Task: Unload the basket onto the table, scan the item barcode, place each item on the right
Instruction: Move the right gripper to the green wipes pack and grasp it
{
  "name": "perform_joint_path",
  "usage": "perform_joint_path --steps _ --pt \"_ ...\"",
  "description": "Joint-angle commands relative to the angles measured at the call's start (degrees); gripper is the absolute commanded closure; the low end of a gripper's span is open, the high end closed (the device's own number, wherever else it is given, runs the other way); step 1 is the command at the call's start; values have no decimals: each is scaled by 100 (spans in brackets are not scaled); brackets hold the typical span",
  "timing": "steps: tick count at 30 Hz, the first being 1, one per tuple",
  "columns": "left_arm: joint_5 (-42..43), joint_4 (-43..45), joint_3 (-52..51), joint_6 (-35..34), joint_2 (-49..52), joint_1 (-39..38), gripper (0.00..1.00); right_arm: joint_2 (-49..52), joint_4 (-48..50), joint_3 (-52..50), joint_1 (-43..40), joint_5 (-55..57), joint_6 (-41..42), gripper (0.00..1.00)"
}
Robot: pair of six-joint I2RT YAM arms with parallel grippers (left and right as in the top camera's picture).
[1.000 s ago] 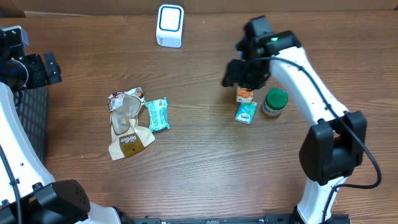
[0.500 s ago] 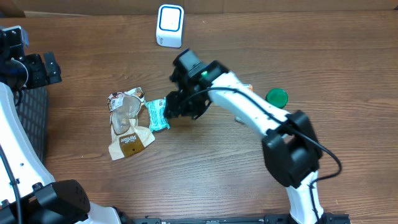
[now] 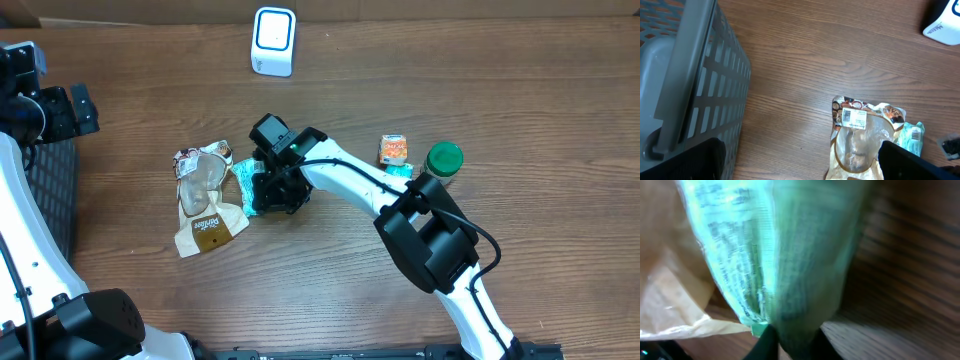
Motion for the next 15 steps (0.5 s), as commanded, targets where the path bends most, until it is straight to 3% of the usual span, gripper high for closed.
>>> perform_joint_path --steps 1,5,8,10,12,15 --pt "7 0 48 151 4 -13 0 -28 -455 103 -341 146 -527 96" --pt "7 0 50 149 4 -13 1 -120 -1274 450 -645 149 -2096 96" --pt "7 0 48 151 4 -13 1 -136 -2096 831 -848 149 -4247 96" --pt "7 0 48 151 4 -13 0 -136 -2330 894 -933 160 -5209 90" --pt "4 0 48 151 4 -13 0 -136 -2363 896 -1027 468 -5753 65" --pt "4 0 48 149 4 -13 0 -136 -2179 901 -1088 894 -5637 41"
